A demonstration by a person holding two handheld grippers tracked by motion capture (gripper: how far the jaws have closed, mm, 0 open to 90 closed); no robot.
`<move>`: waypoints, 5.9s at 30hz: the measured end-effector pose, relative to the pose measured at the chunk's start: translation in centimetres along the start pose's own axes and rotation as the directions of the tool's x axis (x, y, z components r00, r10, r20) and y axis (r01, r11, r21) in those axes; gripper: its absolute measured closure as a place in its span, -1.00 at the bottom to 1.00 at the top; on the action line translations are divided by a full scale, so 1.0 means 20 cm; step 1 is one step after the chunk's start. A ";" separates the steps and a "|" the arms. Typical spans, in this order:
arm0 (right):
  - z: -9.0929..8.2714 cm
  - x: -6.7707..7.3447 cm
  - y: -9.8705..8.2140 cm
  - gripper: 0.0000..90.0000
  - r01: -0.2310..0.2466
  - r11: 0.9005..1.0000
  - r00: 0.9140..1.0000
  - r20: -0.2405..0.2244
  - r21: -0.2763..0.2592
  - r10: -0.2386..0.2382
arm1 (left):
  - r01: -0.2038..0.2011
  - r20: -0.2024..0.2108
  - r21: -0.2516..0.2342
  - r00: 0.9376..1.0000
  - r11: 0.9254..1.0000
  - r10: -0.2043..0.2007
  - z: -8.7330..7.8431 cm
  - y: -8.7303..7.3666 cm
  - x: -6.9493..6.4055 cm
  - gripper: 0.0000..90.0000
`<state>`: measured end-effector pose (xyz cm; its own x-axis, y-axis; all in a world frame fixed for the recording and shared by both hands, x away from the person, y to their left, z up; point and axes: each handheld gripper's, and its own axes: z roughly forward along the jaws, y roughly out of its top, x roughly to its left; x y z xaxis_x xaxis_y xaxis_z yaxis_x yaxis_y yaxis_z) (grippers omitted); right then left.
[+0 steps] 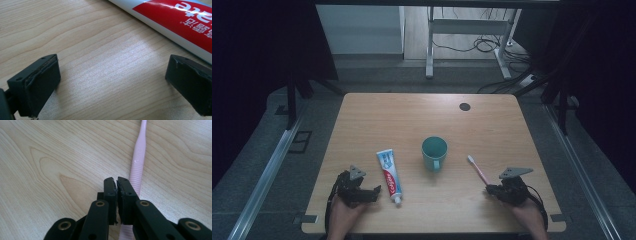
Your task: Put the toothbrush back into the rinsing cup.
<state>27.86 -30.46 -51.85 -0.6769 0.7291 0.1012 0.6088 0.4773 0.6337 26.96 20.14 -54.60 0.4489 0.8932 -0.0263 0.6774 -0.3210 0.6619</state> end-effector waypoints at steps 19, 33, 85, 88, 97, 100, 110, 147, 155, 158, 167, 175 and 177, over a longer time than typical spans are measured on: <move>-0.07 -0.04 0.01 0.44 -0.021 0.997 0.999 0.042 0.076 0.018 | 0.001 -0.001 0.000 1.000 1.000 -0.001 0.00 0.00 0.00 -1.00; -0.02 -0.05 0.11 0.41 -0.022 0.981 0.998 0.059 0.191 0.011 | 0.006 -0.001 0.000 1.000 1.000 -0.006 0.00 0.00 0.00 -1.00; 0.26 -0.07 0.49 0.73 -0.074 0.817 0.993 0.114 0.572 0.010 | 0.006 -0.001 0.001 1.000 1.000 -0.006 0.00 0.00 0.00 -1.00; 0.26 -0.08 0.48 0.74 -0.074 0.820 0.994 0.104 0.568 0.017 | 0.006 0.000 0.001 1.000 1.000 -0.006 0.00 0.00 0.00 -1.00; 0.20 -0.10 0.49 0.74 -0.072 0.850 0.995 0.091 0.521 0.029 | 0.006 -0.001 0.000 1.000 1.000 -0.006 0.00 0.00 0.00 -1.00; 0.18 -0.09 0.50 0.74 -0.062 0.866 0.997 0.076 0.496 0.028 | 0.006 -0.001 0.001 1.000 1.000 -0.006 0.00 0.00 0.00 -1.00; 0.12 -0.09 0.53 0.74 -0.046 0.894 0.998 0.068 0.445 0.018 | 0.006 -0.001 0.001 1.000 1.000 -0.006 0.00 0.00 0.00 -1.00; -0.05 -0.02 0.66 0.74 0.043 0.992 0.999 -0.003 0.121 -0.043 | 0.004 0.001 0.000 1.000 1.000 -0.004 0.00 0.00 0.00 -1.00; -0.05 0.01 0.71 0.74 0.054 0.996 0.998 -0.024 0.070 -0.053 | 0.002 0.001 0.000 1.000 1.000 -0.002 0.00 0.00 0.00 -1.00; -0.04 0.02 0.73 0.74 0.056 0.997 0.998 -0.031 0.054 -0.055 | -0.001 0.001 0.000 1.000 1.000 0.001 0.00 0.00 0.00 -1.00; -0.03 0.04 0.78 0.74 0.055 0.998 0.997 -0.053 0.020 -0.054 | -0.002 0.001 0.000 1.000 1.000 0.002 0.00 0.00 0.00 -1.00; -0.02 0.07 0.84 0.74 0.063 0.998 0.996 -0.067 -0.013 -0.064 | -0.002 0.001 0.000 1.000 1.000 0.002 0.00 0.00 0.00 -1.00; -0.02 0.07 0.85 0.74 0.064 0.998 0.995 -0.071 -0.024 -0.065 | -0.002 0.001 0.000 1.000 1.000 0.002 0.00 0.00 0.00 -1.00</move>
<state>37.10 -21.40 -40.64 -0.7430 0.6596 0.1137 0.5541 0.5109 0.6573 26.96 20.11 -54.60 0.4510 0.8922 -0.0260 0.6767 -0.3228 0.6617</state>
